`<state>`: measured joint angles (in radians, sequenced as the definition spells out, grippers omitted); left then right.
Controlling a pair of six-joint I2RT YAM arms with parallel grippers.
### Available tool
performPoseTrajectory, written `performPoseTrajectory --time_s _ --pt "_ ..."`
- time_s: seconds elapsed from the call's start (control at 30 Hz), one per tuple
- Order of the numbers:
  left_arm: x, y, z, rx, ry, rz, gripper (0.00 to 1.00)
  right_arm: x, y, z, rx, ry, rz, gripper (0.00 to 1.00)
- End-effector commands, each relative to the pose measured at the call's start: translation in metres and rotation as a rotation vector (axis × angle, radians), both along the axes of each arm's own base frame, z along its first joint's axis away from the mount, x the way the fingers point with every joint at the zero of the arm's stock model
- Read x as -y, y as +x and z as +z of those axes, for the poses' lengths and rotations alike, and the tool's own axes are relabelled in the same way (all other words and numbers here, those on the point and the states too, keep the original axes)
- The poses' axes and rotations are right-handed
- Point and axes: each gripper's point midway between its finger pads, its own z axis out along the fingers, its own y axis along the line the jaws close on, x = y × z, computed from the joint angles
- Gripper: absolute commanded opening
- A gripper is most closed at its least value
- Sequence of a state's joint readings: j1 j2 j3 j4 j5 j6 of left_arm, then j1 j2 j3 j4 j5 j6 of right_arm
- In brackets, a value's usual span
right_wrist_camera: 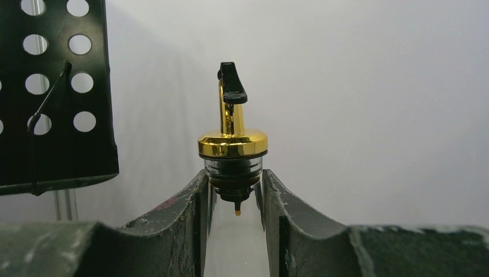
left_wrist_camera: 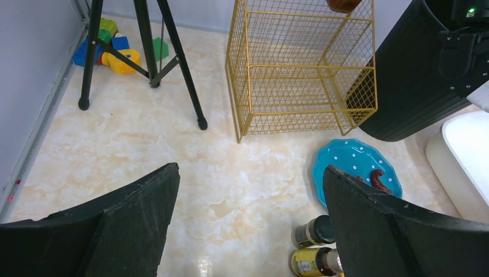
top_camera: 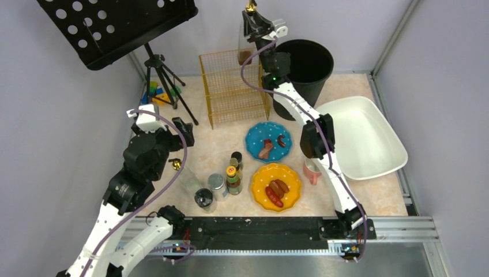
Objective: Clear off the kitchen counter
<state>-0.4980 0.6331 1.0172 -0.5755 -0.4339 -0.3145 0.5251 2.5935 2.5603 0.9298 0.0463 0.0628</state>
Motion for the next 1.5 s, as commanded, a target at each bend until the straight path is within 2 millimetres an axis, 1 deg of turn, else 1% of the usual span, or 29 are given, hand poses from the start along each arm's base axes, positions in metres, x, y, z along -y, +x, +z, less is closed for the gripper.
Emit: performPoseTrajectory --time_s 0.0,0.23,0.57,1.13,1.3,1.37,1.43,1.47 --pt "0.003 0.006 0.009 0.038 -0.016 -0.005 0.98 0.014 -0.022 0.031 0.135 0.057 0.0 0.0" --pt "0.002 0.007 0.006 0.034 -0.013 -0.011 0.98 0.006 -0.006 0.002 0.072 -0.007 -0.029 0.0" --pt "0.006 0.008 0.0 0.022 -0.015 -0.035 0.98 0.0 0.018 -0.037 -0.056 -0.103 -0.086 0.0" --pt "0.007 0.009 -0.002 0.015 -0.027 -0.043 0.98 0.013 0.043 -0.081 -0.245 -0.091 -0.171 0.0" --pt "0.008 0.008 -0.002 0.016 -0.027 -0.048 0.98 0.017 0.045 -0.092 -0.277 -0.076 -0.182 0.0" --pt "0.009 0.008 -0.003 0.015 -0.028 -0.053 0.98 0.018 0.042 -0.091 -0.274 -0.072 -0.183 0.12" --pt "0.009 0.008 -0.004 0.014 -0.026 -0.054 0.98 0.018 0.039 -0.09 -0.274 -0.072 -0.181 0.27" --pt "0.009 0.008 -0.003 0.016 -0.027 -0.055 0.98 0.018 0.037 -0.09 -0.273 -0.073 -0.179 0.32"
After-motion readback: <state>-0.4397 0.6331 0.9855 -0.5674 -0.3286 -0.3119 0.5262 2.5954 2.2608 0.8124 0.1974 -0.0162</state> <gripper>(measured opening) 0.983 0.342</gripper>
